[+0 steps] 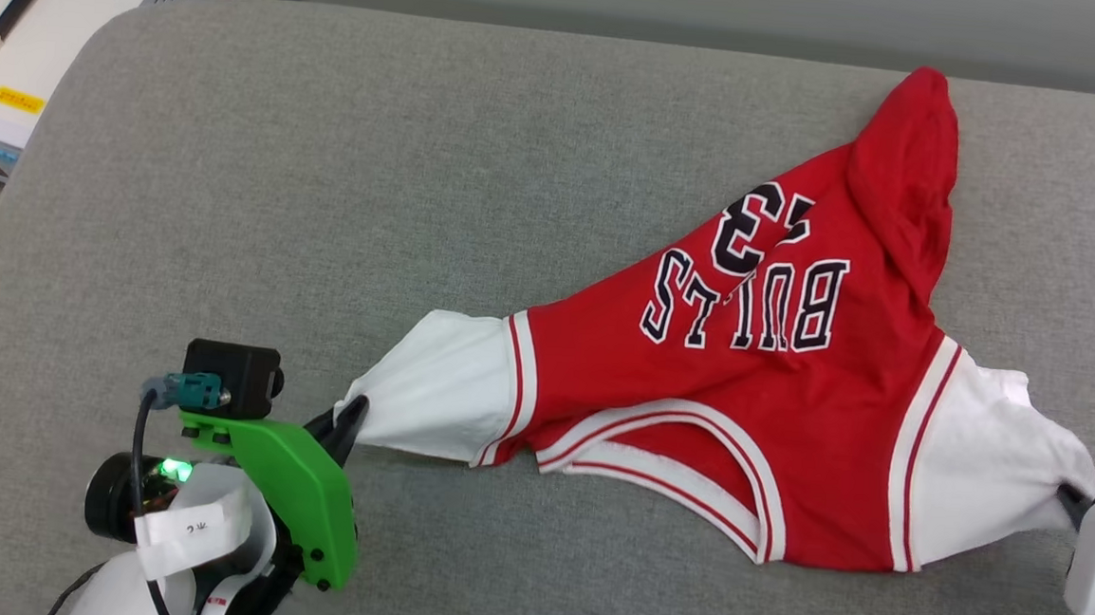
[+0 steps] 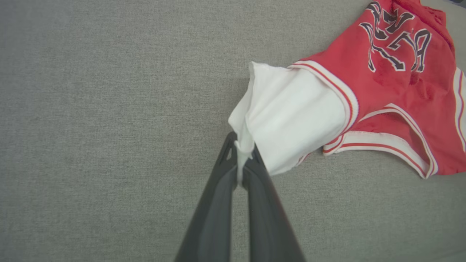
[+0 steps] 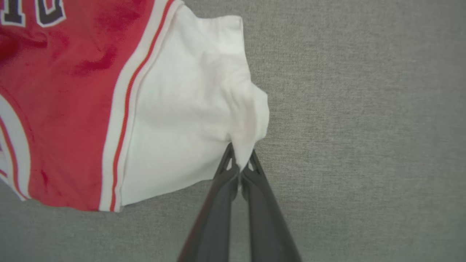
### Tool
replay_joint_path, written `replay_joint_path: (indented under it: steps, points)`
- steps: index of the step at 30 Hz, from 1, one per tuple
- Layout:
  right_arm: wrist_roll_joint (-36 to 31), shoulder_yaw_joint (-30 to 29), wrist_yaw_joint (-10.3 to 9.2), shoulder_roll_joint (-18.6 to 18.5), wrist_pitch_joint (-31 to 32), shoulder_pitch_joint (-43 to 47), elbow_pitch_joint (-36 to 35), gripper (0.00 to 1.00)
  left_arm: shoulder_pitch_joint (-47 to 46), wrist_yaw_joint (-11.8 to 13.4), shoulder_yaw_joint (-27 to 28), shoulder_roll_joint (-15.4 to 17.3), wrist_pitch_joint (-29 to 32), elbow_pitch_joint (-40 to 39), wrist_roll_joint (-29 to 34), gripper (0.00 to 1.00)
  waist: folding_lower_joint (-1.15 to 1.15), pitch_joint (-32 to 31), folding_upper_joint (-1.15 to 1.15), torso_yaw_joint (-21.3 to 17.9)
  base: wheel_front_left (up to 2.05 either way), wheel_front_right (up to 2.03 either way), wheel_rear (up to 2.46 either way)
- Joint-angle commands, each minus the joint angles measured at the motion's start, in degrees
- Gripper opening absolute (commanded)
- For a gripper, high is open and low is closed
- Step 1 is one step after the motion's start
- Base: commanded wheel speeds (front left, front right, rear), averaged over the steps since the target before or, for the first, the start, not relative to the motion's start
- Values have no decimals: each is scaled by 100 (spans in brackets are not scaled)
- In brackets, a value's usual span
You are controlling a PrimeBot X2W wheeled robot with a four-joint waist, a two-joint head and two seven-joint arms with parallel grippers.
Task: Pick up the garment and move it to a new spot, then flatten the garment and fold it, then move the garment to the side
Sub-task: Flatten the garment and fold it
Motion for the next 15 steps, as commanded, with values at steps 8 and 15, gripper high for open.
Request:
replay_joint_path:
  steps: [8,15]
  points:
    - [498,-262,-3,-593,160,-757,-554,0,-347,-44,280,203,-343,-343,54,0,0,-703,0,-208,0,0,0]
    - [812,-338,-3,-1036,332,-1682,-726,0,-1074,-121,536,390,-427,-749,63,0,0,-1003,0,-267,0,0,0]
